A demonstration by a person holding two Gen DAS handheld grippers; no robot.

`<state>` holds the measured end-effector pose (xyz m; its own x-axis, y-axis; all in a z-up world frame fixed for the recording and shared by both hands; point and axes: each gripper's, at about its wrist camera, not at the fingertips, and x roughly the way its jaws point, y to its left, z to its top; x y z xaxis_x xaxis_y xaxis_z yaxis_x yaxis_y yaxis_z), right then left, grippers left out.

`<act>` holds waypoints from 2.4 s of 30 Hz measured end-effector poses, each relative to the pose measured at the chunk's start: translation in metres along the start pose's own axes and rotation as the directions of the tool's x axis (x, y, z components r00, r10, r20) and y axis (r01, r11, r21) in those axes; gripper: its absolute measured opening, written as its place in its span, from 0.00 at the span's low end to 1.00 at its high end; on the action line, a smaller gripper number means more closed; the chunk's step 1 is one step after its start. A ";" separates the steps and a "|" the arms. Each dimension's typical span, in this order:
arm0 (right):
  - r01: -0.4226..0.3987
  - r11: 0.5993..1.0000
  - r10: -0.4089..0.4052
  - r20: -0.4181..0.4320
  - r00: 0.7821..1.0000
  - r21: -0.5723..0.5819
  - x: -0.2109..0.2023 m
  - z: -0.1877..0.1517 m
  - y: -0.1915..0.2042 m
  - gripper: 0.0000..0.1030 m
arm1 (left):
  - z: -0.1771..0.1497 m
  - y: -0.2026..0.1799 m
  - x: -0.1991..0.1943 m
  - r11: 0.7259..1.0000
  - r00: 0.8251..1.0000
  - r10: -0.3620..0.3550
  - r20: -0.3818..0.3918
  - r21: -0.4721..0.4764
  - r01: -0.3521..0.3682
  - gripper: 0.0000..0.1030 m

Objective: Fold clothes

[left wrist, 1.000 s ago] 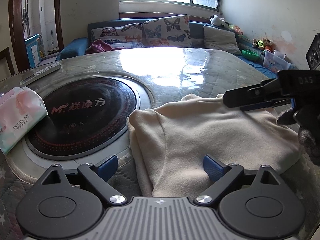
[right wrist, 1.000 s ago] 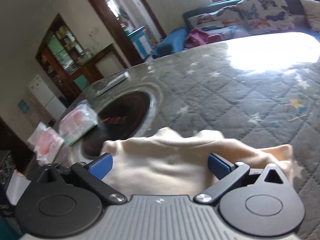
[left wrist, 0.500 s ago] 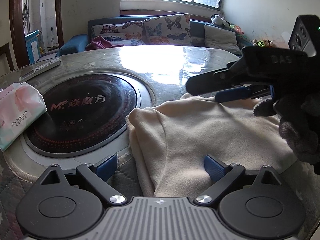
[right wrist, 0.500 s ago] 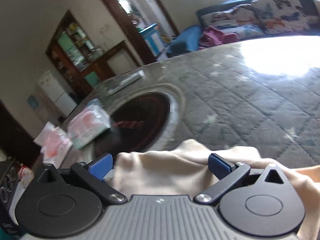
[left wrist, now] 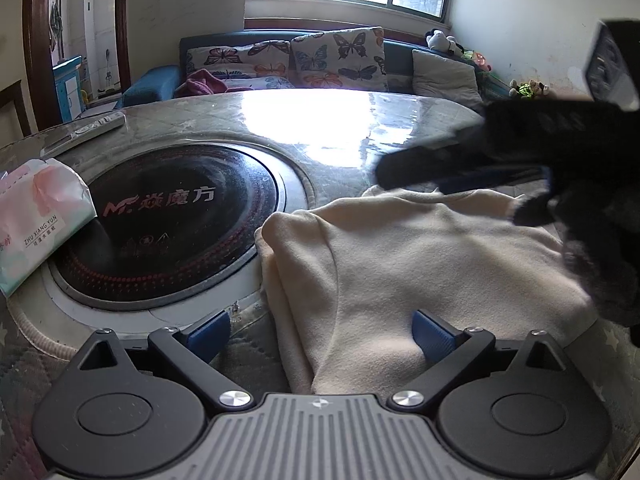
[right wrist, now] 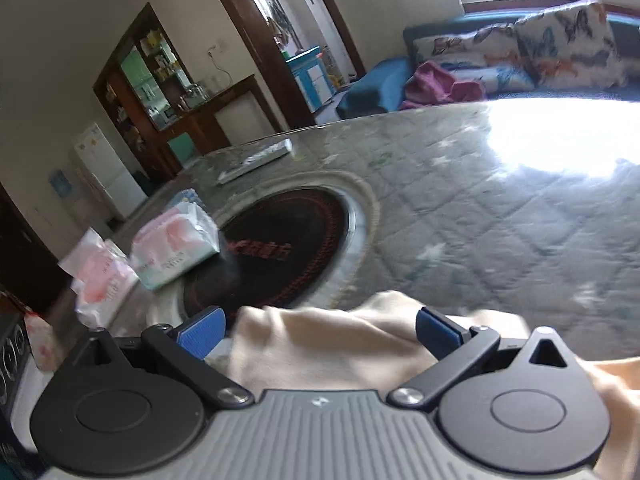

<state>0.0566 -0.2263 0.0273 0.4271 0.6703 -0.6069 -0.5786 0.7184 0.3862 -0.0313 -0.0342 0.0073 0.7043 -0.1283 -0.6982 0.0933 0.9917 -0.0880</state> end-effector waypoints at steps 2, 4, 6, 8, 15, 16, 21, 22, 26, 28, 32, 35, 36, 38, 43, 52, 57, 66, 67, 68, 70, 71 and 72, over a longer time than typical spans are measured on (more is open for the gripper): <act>0.030 1.000 -0.030 0.000 1.000 0.004 -0.009 -0.005 -0.008 1.00 | 0.000 0.000 0.000 1.000 1.000 0.000 0.000 0.000 0.000 0.97; 0.059 0.998 -0.059 -0.003 0.998 0.020 -0.016 -0.010 -0.019 1.00 | 0.000 0.000 0.000 1.000 1.000 0.001 0.000 -0.001 -0.001 0.97; 0.090 0.994 -0.090 -0.002 0.996 0.064 -0.020 -0.015 -0.034 1.00 | 0.000 0.000 0.000 1.000 1.000 0.002 -0.001 -0.001 -0.002 0.97; 0.099 0.991 -0.101 0.020 0.995 0.092 -0.027 -0.017 -0.043 1.00 | 0.000 0.000 -0.001 1.000 1.000 0.003 -0.002 -0.003 -0.003 0.97; 0.144 0.989 -0.145 0.042 0.989 0.012 -0.060 -0.029 -0.039 0.99 | 0.001 0.003 -0.005 1.000 1.000 0.017 0.003 -0.002 -0.017 0.98; 0.178 0.984 -0.177 0.040 0.983 -0.027 -0.064 -0.033 -0.035 0.99 | 0.002 0.004 -0.005 1.000 1.000 0.019 0.002 -0.003 -0.019 0.98; 0.413 0.866 -0.414 0.061 0.908 -0.283 -0.069 -0.067 -0.006 0.99 | 0.000 0.003 -0.007 1.000 1.000 0.024 0.003 -0.001 -0.024 0.98; 0.430 0.846 -0.432 0.067 0.899 -0.315 -0.069 -0.074 -0.002 0.99 | 0.000 0.003 -0.007 1.000 1.000 0.025 0.002 -0.001 -0.025 0.98; 0.468 0.816 -0.466 0.091 0.880 -0.340 -0.075 -0.095 0.005 0.99 | 0.002 -0.001 -0.013 1.000 0.999 0.029 0.014 0.004 -0.029 0.98; 0.479 0.809 -0.474 0.105 0.874 -0.342 -0.079 -0.101 0.009 0.99 | 0.002 -0.005 -0.016 1.000 0.999 0.025 0.022 0.015 -0.025 0.98; 0.508 0.806 -0.486 0.152 0.861 -0.303 -0.092 -0.105 0.011 0.99 | 0.004 -0.015 -0.023 0.999 0.999 0.012 0.045 0.034 -0.013 0.98; 0.539 0.810 -0.518 0.150 0.842 -0.228 -0.101 -0.108 0.000 0.99 | 0.004 -0.022 -0.023 0.999 0.999 -0.005 0.047 0.046 0.003 0.98; 0.543 0.811 -0.525 0.138 0.840 -0.219 -0.100 -0.111 -0.004 0.99 | 0.004 -0.024 -0.022 0.999 0.999 -0.008 0.044 0.053 0.005 0.98; 0.548 0.805 -0.535 0.123 0.836 -0.225 -0.098 -0.119 -0.008 0.99 | 0.002 -0.029 -0.018 0.997 0.999 -0.009 0.035 0.071 0.006 0.98; 0.553 0.810 -0.528 0.169 0.833 -0.197 -0.114 -0.120 -0.007 0.99 | -0.005 -0.030 -0.011 0.996 1.000 -0.004 0.007 0.087 0.003 0.98; 0.605 0.788 -0.588 0.155 0.794 -0.115 -0.119 -0.124 -0.035 1.00 | -0.007 -0.026 -0.010 0.998 1.000 -0.009 -0.004 0.067 0.009 0.98; 0.599 0.786 -0.572 0.186 0.799 -0.155 -0.125 -0.117 -0.020 1.00 | -0.002 -0.014 -0.023 1.000 1.000 -0.001 0.027 0.017 0.000 0.98; 0.514 0.820 -0.480 0.186 0.857 -0.252 -0.104 -0.112 0.013 1.00 | -0.009 0.009 -0.017 0.998 1.000 0.023 -0.004 -0.064 -0.023 0.98; 0.505 0.822 -0.471 0.185 0.862 -0.263 -0.102 -0.111 0.017 1.00 | -0.010 0.010 -0.017 0.997 1.000 0.021 -0.004 -0.069 -0.021 0.98; 0.498 0.823 -0.462 0.189 0.866 -0.274 -0.101 -0.109 0.020 1.00 | -0.010 0.011 -0.019 0.997 1.000 0.017 -0.004 -0.073 -0.018 0.98; 0.483 0.825 -0.443 0.195 0.875 -0.295 -0.098 -0.106 0.028 1.00 | -0.008 0.012 -0.022 0.997 1.000 0.017 0.004 -0.076 -0.017 1.00; 0.472 0.829 -0.430 0.196 0.881 -0.301 -0.097 -0.104 0.031 1.00 | -0.008 0.012 -0.023 0.997 1.000 0.024 0.010 -0.072 -0.023 1.00; 0.462 0.832 -0.419 0.197 0.886 -0.307 -0.096 -0.102 0.034 1.00 | -0.008 0.013 -0.023 0.997 0.999 0.030 0.009 -0.072 -0.030 1.00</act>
<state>-0.0748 -0.2851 0.0278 0.7578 0.3295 -0.5631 -0.4974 0.8503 -0.1718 -0.0523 -0.0181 0.0164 0.7134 -0.0980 -0.6939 0.0211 0.9927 -0.1185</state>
